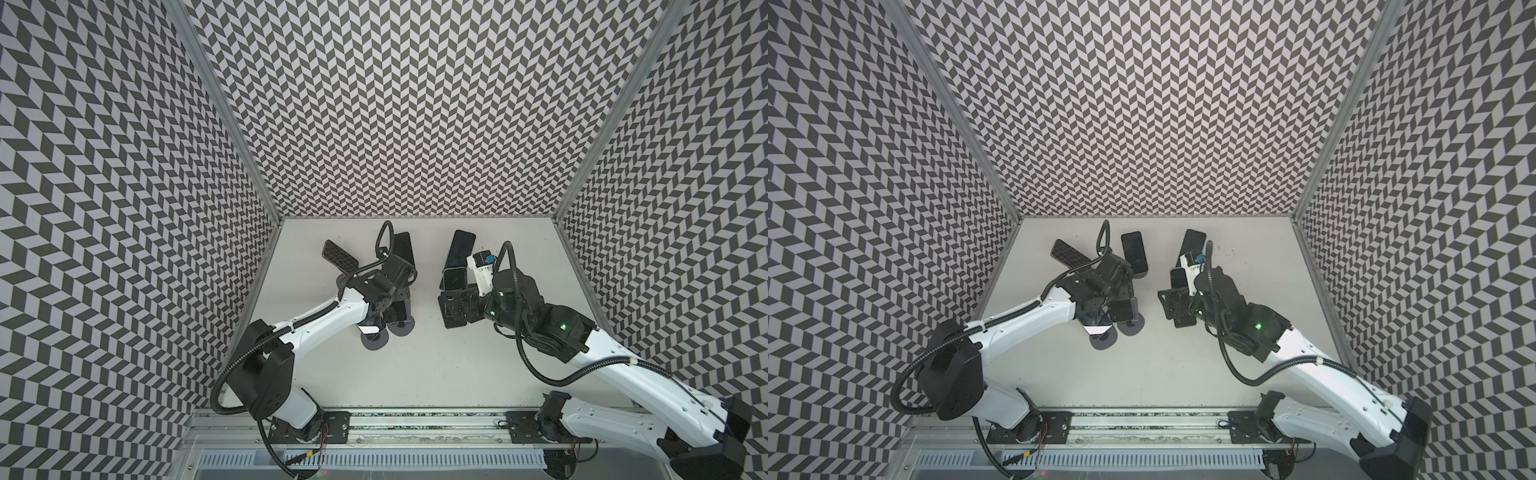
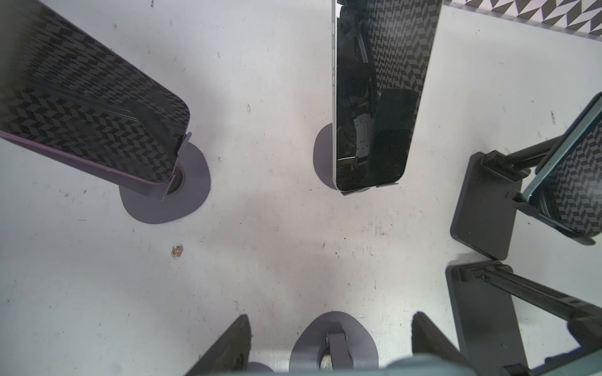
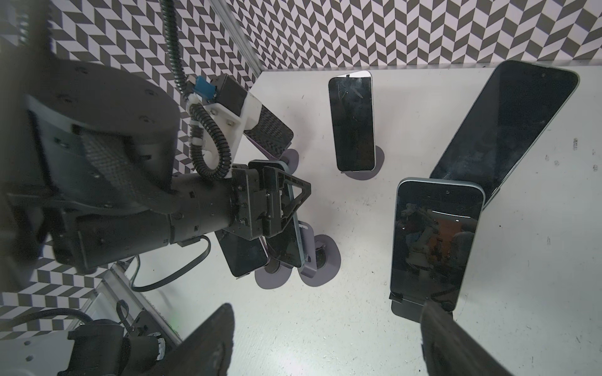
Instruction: Remove the phone from the phone stand
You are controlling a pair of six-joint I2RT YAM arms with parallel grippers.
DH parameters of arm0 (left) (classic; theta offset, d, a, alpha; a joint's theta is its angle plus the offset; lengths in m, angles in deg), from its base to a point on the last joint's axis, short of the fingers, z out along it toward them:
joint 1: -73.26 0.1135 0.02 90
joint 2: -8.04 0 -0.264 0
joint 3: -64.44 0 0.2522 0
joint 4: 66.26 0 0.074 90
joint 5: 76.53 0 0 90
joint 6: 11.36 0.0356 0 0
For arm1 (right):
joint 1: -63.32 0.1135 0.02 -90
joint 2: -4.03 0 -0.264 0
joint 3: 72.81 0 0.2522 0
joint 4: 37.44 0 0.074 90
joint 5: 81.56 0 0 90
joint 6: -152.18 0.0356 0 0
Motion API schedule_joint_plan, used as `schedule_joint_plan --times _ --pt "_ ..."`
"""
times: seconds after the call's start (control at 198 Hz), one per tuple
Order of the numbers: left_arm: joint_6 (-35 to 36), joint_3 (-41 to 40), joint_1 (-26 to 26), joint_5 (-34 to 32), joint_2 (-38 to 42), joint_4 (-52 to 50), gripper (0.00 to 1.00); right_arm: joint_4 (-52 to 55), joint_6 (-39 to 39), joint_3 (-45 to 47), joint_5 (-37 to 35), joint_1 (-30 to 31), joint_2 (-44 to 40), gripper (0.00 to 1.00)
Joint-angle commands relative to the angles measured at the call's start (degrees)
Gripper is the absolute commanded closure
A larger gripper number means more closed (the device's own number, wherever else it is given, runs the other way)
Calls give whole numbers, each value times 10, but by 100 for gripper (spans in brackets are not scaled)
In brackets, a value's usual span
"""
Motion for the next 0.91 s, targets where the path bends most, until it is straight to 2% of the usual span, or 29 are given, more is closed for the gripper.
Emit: schedule_joint_plan --times 0.0,0.903 --pt "-11 23 1 -17 21 -1 39 -30 2 9 -6 -3 -12 13" --pt "-4 44 -12 -8 54 -4 42 -31 12 16 1 -3 -25 13"
